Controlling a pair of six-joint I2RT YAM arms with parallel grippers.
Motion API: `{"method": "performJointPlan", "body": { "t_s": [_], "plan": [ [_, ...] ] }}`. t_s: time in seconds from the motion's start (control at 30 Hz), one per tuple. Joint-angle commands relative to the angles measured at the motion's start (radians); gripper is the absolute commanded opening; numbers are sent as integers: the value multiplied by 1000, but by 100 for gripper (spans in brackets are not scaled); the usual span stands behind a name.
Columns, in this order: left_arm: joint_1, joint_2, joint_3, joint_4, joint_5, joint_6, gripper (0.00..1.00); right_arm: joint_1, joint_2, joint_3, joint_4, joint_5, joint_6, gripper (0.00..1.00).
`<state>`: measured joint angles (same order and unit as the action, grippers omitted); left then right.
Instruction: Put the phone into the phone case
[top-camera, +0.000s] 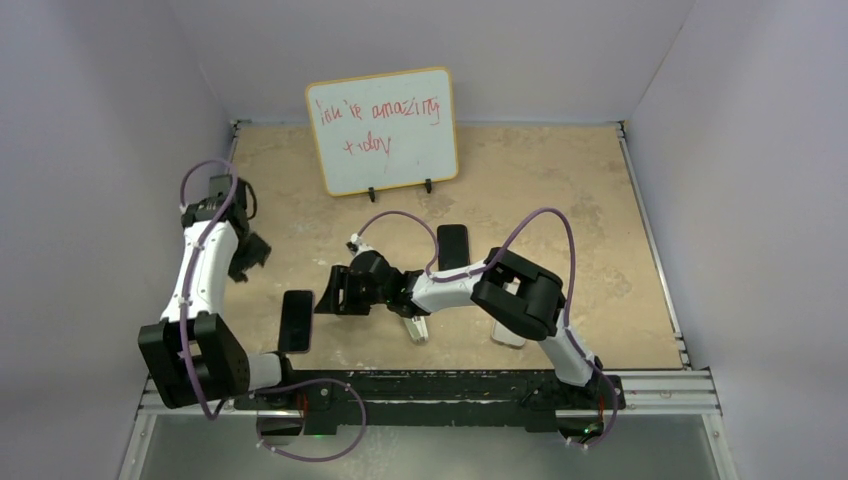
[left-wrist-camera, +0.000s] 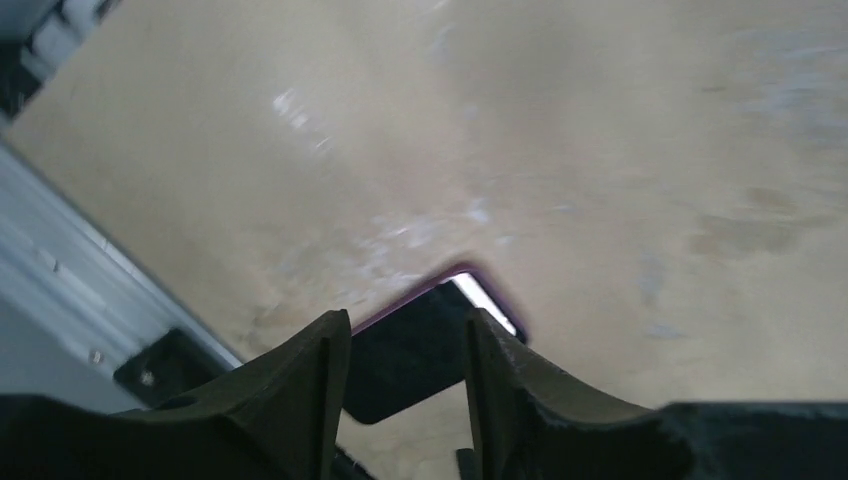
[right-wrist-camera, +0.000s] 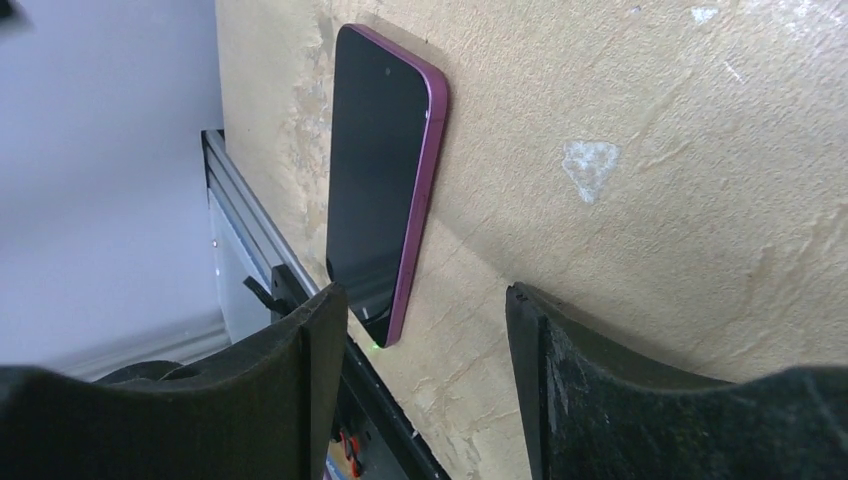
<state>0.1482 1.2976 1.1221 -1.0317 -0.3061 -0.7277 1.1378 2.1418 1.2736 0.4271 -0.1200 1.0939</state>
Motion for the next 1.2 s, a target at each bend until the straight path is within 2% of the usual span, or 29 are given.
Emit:
{"method": "performJointPlan", "body": {
  "t_s": [0.0, 0.1, 0.27, 0.6, 0.93, 1.17],
  "plan": [
    [128, 4, -139, -103, 27, -130, 42, -3, -30, -11, -10, 50, 8, 61],
    [188, 2, -218, -64, 4, -164, 37, -3, -22, -7, -23, 58, 16, 61],
    [241, 57, -331, 30, 111, -144, 31, -3, 11, 10, -43, 67, 42, 60],
    [241, 135, -367, 99, 175, -115, 17, 27, 90, 82, -99, 111, 73, 57],
    [241, 203, -393, 157, 262, -54, 0, 65, 164, 259, -301, 203, 55, 56],
    [241, 228, -418, 209, 370, -33, 0, 68, 191, 273, -243, 174, 58, 56]
  ]
}}
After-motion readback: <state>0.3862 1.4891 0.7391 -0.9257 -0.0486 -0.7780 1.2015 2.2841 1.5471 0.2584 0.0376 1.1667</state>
